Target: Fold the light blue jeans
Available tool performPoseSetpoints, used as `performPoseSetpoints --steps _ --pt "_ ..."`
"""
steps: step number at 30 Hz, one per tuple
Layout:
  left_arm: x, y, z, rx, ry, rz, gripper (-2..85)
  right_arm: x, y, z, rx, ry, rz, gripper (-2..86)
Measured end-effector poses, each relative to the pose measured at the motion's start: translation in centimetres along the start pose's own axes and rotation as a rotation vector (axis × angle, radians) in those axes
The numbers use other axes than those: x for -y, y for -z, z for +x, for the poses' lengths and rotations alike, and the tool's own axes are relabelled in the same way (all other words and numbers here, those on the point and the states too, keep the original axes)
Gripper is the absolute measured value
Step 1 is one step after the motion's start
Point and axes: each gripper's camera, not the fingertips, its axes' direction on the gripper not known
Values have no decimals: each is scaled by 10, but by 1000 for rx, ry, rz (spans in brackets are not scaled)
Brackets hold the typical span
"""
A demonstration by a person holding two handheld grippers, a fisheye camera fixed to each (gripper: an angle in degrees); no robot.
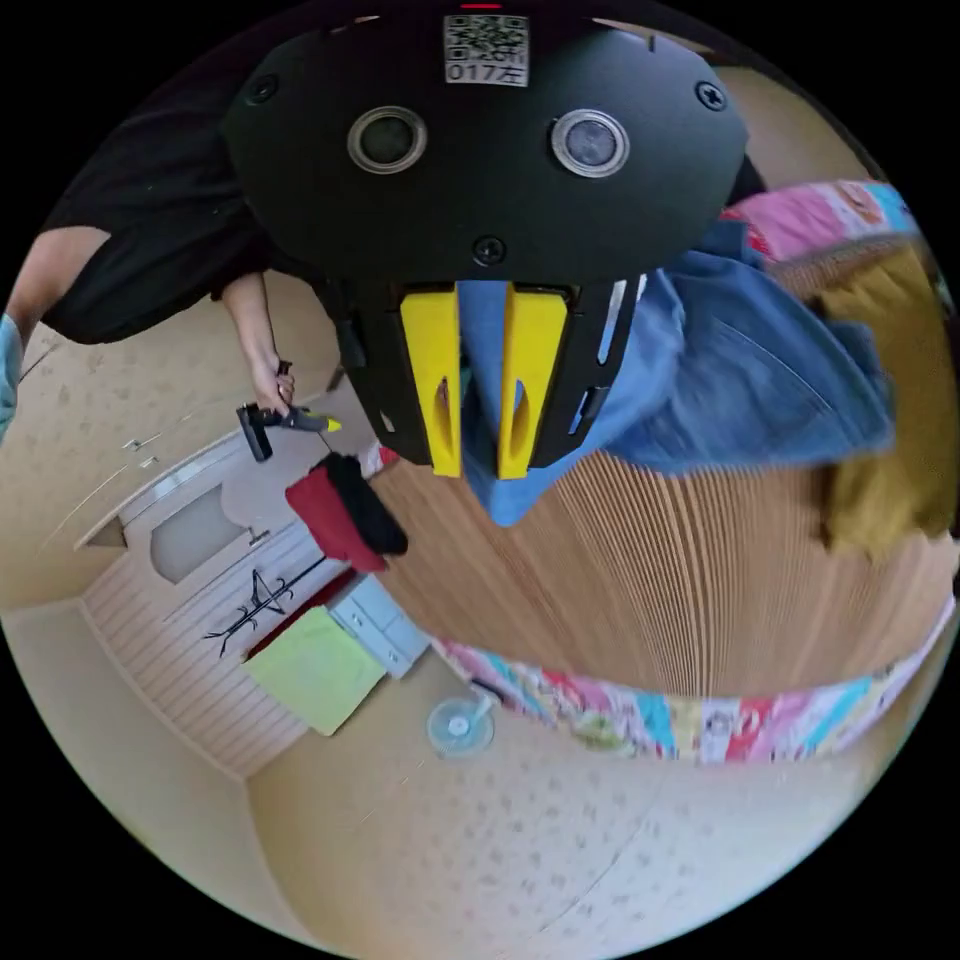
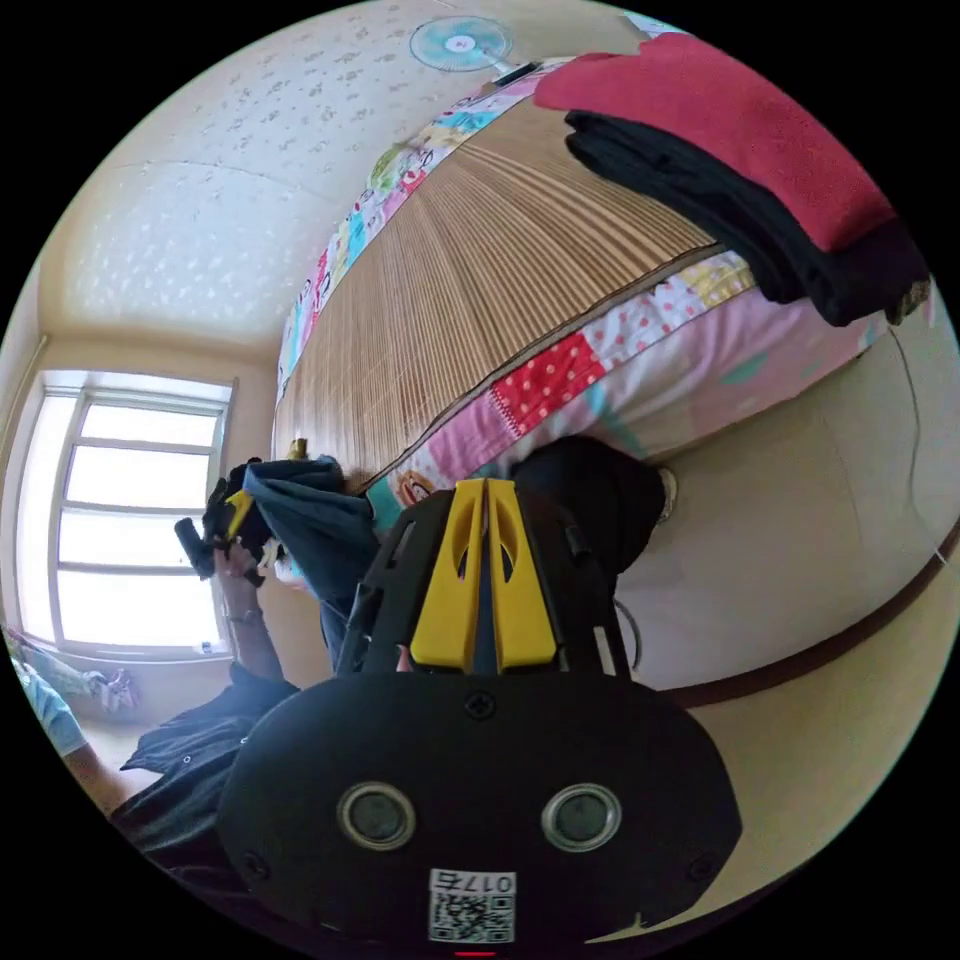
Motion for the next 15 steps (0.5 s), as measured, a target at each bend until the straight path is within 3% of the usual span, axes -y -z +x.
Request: performPoseSetpoints --steps 4,6,9,15 --pt "-84 -27 -23 -86 115 52 80 -6 -37 -19 16 69 -86 5" --pt "-112 4 -30 -8 192 203 94 -14 -52 -30 -4 116 -114 6" --pt "-142 63 -52 254 400 453 116 -22 -69 -37 -23 139 -136 8" --pt "-91 70 -134 381 544 316 115 -34 -118 -83 67 274 -184 19"
